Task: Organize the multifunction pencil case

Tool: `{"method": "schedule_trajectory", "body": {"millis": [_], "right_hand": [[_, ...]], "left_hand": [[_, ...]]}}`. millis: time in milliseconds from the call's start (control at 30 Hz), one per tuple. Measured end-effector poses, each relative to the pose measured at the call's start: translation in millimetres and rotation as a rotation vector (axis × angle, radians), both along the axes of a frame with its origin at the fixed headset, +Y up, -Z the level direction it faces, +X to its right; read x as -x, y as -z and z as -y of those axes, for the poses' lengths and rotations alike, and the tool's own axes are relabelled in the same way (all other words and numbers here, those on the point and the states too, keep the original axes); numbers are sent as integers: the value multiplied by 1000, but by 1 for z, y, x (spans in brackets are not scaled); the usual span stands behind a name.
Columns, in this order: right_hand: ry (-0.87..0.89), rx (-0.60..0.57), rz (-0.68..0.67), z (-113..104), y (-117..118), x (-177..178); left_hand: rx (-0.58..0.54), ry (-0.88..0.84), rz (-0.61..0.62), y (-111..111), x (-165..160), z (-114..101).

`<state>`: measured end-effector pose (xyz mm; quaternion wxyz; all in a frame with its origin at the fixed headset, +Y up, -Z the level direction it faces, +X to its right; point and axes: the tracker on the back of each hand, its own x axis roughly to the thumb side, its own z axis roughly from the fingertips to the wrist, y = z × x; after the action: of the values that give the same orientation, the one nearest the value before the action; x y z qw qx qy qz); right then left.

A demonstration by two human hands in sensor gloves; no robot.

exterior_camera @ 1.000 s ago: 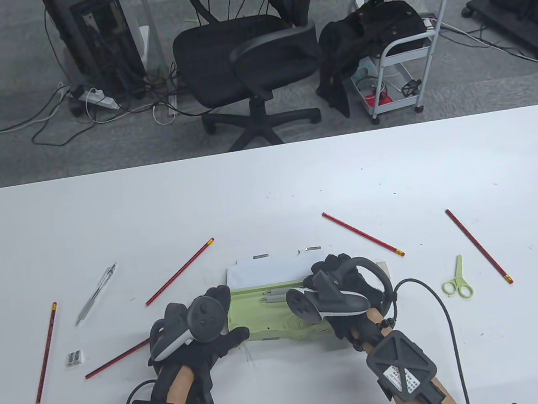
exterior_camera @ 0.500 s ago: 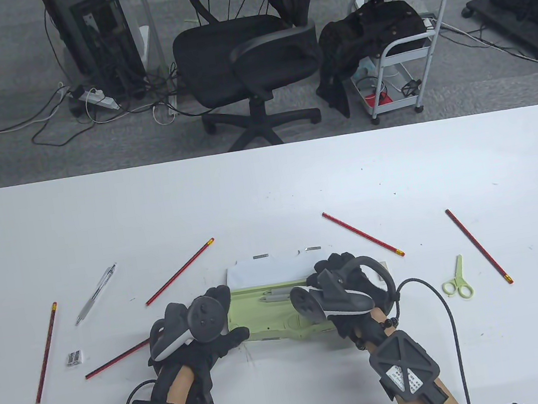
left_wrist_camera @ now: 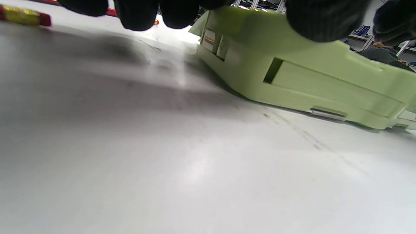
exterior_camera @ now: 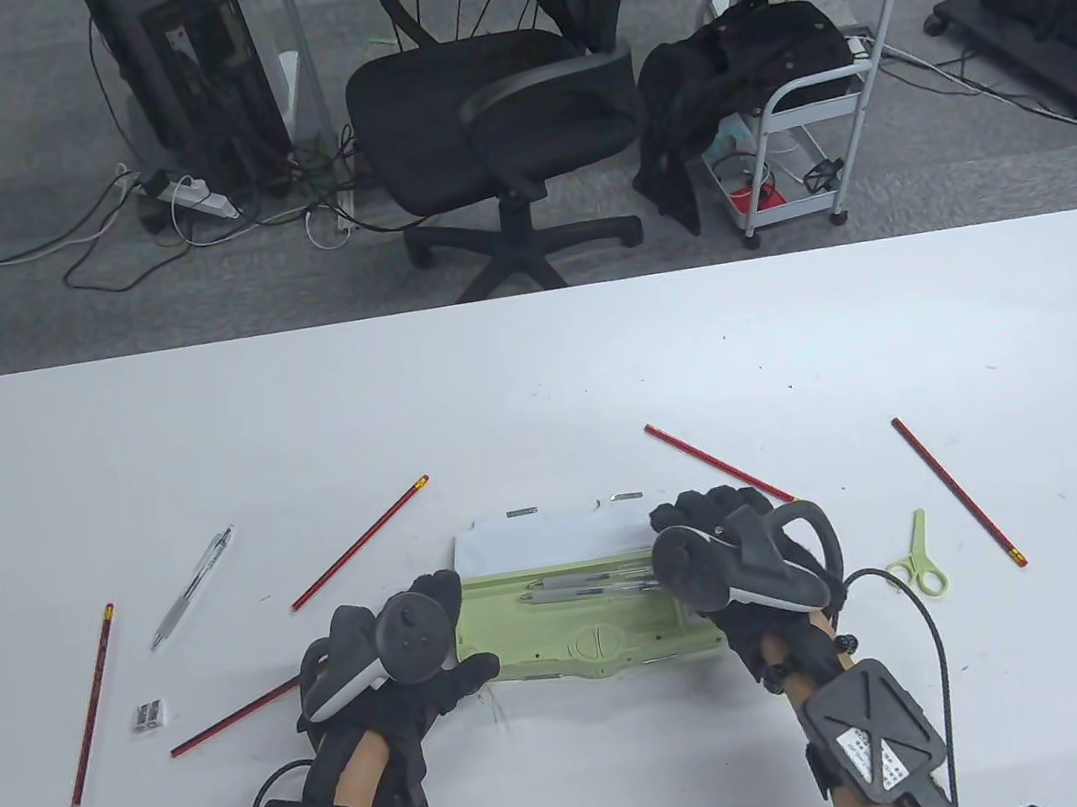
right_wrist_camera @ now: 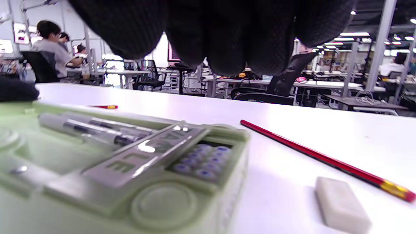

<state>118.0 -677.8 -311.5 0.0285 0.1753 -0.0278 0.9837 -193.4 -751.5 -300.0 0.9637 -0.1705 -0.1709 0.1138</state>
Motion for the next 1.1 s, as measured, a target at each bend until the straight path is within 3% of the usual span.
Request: {"method": "schedule_trajectory", "body": {"millis": [167,567,867,1000,1100], "right_hand": [[65,102,30,3,-8,-23],[234,314,-24,46,-9,-31],[155,364,-42,58,-8,-22],[132,372,-44,57,-8,-20],[126,373,-45,58,-8,-20]], "left_hand": [[3,7,2,0,0,-1],[8,-19,-6,1,1,1],[21,-1,1,1,-1,0],[8,-9,5,0,0,-12],[-82,-42,-53,-1,9,-34]]}}
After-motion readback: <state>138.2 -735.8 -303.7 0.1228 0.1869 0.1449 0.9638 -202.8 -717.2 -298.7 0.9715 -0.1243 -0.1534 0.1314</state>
